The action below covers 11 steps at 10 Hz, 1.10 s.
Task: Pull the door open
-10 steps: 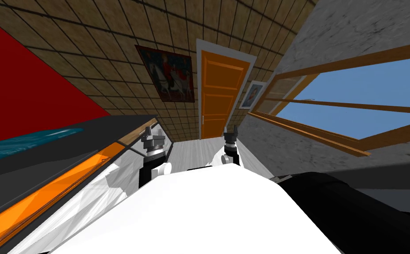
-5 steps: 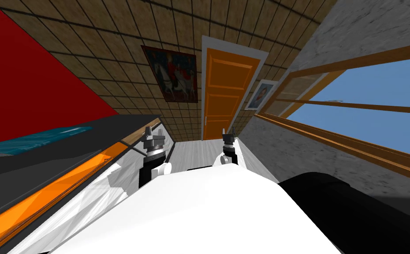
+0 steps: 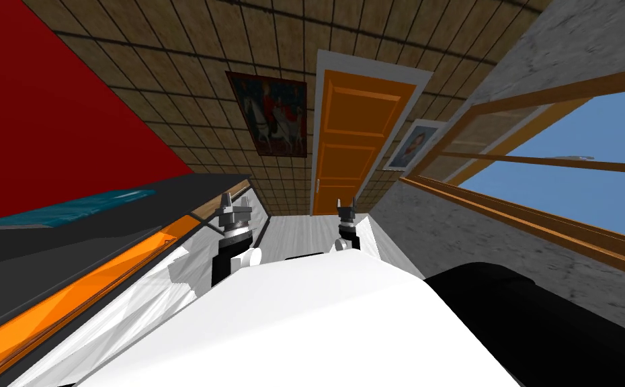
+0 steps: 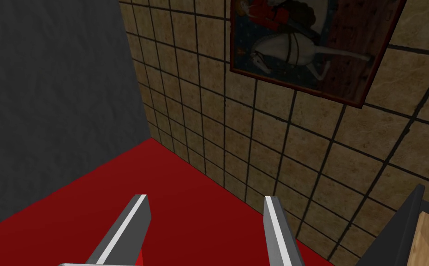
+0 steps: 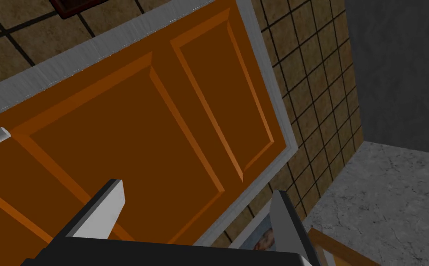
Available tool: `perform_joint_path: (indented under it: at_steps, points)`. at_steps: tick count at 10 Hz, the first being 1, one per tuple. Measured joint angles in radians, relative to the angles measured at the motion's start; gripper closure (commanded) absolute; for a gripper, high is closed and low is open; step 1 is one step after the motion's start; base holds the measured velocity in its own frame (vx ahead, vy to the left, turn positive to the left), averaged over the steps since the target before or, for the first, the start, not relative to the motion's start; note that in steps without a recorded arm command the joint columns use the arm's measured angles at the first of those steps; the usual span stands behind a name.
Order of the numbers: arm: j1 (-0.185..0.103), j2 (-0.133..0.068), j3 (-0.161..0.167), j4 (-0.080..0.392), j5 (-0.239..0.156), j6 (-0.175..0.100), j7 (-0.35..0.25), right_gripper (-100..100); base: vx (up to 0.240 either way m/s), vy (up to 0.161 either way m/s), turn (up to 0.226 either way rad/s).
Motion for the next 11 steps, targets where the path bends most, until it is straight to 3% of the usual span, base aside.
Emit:
perform_joint_path:
  at_steps: [11]
  points:
    - [-0.058,-0.070,0.052,0.255,-0.251,-0.071,-0.223,-100,0.095,-0.026,0.152]
